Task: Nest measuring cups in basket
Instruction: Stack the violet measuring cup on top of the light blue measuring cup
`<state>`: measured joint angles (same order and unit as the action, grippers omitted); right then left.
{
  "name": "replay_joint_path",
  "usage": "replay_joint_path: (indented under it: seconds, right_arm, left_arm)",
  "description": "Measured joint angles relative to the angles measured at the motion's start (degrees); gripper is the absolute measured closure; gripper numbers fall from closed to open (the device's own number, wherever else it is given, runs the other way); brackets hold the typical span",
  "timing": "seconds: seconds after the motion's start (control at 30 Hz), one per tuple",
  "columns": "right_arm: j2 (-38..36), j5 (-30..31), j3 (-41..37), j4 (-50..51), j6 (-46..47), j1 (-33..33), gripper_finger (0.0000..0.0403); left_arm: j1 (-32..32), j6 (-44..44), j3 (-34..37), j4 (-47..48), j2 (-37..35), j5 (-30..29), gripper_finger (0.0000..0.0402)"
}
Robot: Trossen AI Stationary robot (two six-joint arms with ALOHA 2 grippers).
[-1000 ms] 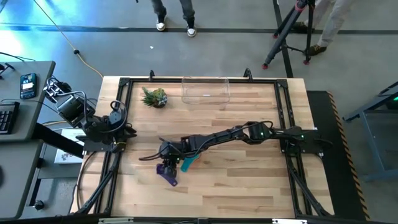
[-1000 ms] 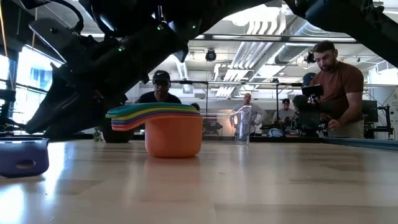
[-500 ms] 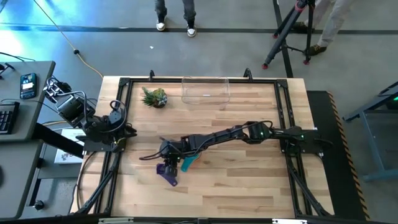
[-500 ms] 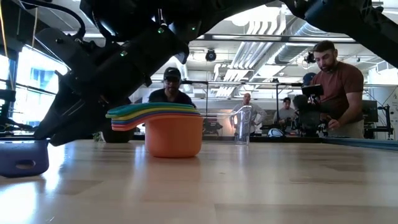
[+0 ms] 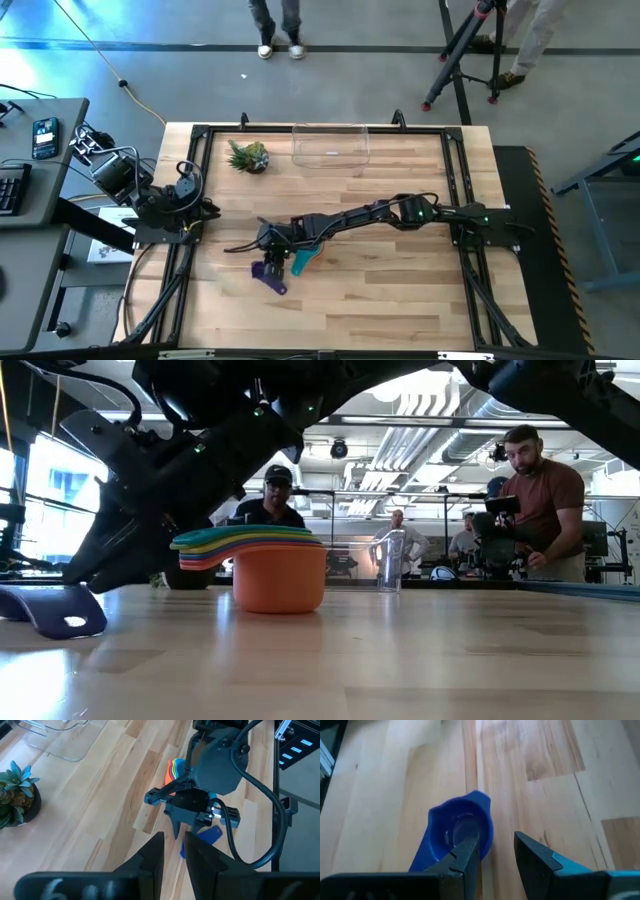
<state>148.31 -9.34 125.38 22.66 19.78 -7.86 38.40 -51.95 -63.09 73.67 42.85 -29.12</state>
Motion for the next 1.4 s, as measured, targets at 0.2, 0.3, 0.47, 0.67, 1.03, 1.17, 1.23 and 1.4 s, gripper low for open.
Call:
replay_joint_path:
  seconds: [0.2, 0.3, 0.47, 0.67, 1.03, 1.17, 1.23, 1.4]
  right_arm:
    - [0.95, -1.9, 0.0, 0.47, 2.82, -0.03, 0.0289]
    - [1.14, -1.27, 0.0, 0.03, 3.33, -0.15, 0.0289]
    - [1.16, -1.19, 0.0, -0.11, 5.94, 0.16, 0.0303]
    - [1.27, -1.76, 1.19, 0.25, 7.34, 0.76, 0.0386]
    - [1.03, 3.25, 9.7, 11.91, 16.18, 1.77, 0.0399]
    - [-1.19, 4.9, 9.17, 12.14, 22.05, 1.88, 0.04]
    - [-2.02, 6.67, 9.59, 13.58, 24.18, 1.88, 0.0401]
    - [-4.98, 14.08, 9.64, 17.01, 30.58, 0.85, 0.0401]
  left_arm:
    - [0.01, 0.07, 0.01, 0.07, 0.0, 0.0, 0.0337]
    - [-0.01, 0.11, 0.0, 0.2, 0.0, 0.0, 0.0337]
    - [0.01, 1.1, 0.0, 0.2, 0.0, 0.0, 0.0337]
    - [-0.01, 1.14, 0.0, 0.24, 0.0, 0.0, 0.0337]
    - [-0.01, 2.69, 0.0, 0.28, 0.0, 0.0, 0.0337]
    - [-0.01, 2.69, 0.0, 0.52, 0.0, 0.2, 0.0337]
    - [0.02, 2.67, 0.0, 0.84, 0.0, 0.28, 0.0337]
    - [-0.01, 2.67, 0.0, 1.78, 0.0, 0.33, 0.0337]
